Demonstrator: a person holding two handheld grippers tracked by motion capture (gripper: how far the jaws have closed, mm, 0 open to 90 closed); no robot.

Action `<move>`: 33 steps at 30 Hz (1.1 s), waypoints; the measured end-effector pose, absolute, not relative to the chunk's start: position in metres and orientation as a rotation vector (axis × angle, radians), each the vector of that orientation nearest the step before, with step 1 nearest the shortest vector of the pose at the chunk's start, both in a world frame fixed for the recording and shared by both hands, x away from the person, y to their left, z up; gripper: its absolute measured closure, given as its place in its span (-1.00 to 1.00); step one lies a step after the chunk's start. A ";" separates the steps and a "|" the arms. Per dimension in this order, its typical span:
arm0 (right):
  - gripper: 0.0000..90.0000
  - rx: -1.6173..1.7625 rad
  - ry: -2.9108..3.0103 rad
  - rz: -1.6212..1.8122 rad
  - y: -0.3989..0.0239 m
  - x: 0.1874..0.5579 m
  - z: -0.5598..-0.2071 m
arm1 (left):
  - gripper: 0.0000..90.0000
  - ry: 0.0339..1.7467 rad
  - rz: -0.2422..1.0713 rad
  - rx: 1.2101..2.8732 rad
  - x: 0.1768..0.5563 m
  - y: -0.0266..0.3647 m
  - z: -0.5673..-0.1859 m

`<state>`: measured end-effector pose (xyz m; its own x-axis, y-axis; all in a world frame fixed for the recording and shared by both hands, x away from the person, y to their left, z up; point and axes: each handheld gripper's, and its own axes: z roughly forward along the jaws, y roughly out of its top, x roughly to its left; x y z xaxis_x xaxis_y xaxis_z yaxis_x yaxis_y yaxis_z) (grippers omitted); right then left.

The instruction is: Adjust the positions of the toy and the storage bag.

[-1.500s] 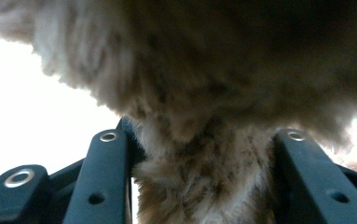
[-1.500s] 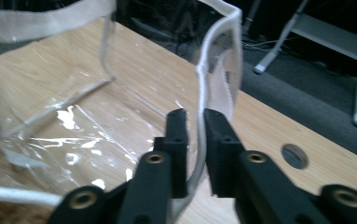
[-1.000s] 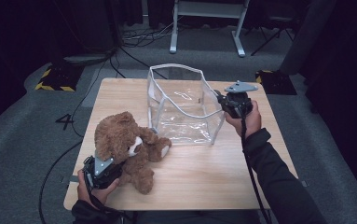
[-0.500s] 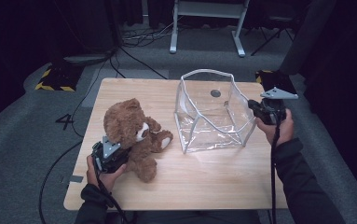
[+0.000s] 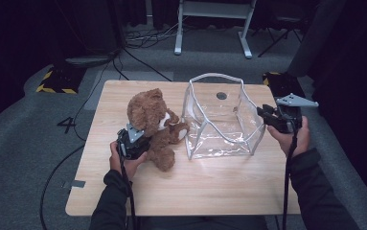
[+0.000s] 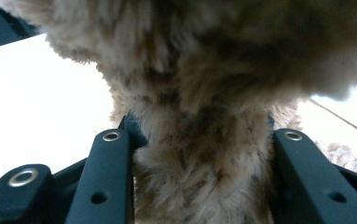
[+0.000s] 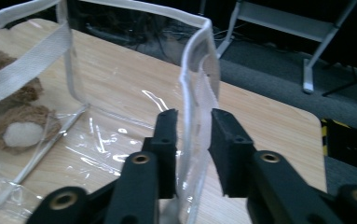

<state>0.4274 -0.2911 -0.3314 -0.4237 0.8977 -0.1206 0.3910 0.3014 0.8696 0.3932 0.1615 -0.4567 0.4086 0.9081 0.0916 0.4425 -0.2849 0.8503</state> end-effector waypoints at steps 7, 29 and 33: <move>0.05 1.193 1.940 1.102 -0.310 0.425 -0.329 | 0.30 1.150 0.746 1.879 0.393 0.164 -0.456; -0.34 1.231 1.959 1.147 -0.379 0.402 -0.357 | 0.26 1.150 0.800 1.850 0.433 0.147 -0.460; -0.38 1.171 2.094 1.071 -0.377 0.401 -0.400 | 0.22 1.160 0.788 1.835 0.433 0.148 -0.461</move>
<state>0.4008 -0.3771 -0.3997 -0.4990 0.8650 -0.0521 0.4638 0.3173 0.8272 0.4331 0.1484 -0.4607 0.3829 0.9201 0.0822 0.4154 -0.2510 0.8743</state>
